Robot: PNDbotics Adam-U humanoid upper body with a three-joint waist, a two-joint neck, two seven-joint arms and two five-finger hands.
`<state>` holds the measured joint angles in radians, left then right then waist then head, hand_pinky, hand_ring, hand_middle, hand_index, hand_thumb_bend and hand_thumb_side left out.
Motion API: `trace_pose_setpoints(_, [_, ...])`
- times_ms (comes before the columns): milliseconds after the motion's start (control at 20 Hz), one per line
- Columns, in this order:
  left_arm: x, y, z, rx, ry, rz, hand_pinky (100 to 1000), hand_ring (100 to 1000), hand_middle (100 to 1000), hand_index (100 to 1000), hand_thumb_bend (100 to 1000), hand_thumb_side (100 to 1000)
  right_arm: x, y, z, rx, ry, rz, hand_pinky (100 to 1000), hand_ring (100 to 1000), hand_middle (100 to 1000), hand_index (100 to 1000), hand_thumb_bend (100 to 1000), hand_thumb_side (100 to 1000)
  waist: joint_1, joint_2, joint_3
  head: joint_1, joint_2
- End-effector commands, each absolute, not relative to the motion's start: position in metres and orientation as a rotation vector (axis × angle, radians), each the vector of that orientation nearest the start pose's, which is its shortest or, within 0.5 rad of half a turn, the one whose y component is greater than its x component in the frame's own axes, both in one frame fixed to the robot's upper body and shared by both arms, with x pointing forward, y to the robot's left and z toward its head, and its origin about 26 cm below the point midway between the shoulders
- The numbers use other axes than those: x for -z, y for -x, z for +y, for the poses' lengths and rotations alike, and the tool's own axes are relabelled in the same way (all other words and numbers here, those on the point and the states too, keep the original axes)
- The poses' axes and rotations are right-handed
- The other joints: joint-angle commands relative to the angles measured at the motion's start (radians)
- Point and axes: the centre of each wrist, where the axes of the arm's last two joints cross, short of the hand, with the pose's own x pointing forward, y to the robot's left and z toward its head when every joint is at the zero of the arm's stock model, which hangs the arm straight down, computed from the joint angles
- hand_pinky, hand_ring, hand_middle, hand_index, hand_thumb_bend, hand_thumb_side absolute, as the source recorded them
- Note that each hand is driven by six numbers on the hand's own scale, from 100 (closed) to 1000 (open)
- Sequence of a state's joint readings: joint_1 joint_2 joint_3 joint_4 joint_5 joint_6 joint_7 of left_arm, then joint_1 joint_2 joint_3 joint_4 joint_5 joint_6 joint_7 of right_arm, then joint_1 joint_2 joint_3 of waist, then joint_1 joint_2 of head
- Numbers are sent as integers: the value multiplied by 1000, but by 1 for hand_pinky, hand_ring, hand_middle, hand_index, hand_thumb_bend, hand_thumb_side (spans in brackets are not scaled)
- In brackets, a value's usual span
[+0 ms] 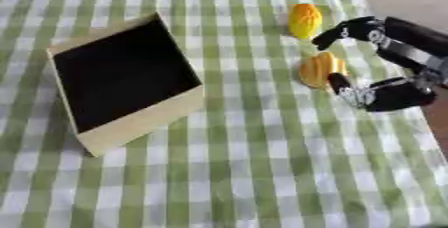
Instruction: Pick up objects on the table and place them in the box.
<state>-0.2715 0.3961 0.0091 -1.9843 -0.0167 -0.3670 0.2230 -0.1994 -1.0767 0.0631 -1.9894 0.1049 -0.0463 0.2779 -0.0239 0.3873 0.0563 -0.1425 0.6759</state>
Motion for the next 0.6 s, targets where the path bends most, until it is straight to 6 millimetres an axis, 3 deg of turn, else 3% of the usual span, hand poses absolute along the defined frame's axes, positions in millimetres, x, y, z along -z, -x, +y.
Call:
trace_pose_setpoints(50, [-204,-297,276,-348,338,3570,786,692,789,849,100,706,-265,-278,-342,-1423,664,-1724,934,884,745,868,100,100,0,-13,3,-6,-11])
trace_pose_setpoints(600, [-203,-297,274,-359,329,3577,786,690,790,845,100,711,-274,-281,-340,-1389,832,-1746,944,902,771,893,100,100,-2,3,10,-11,-17])
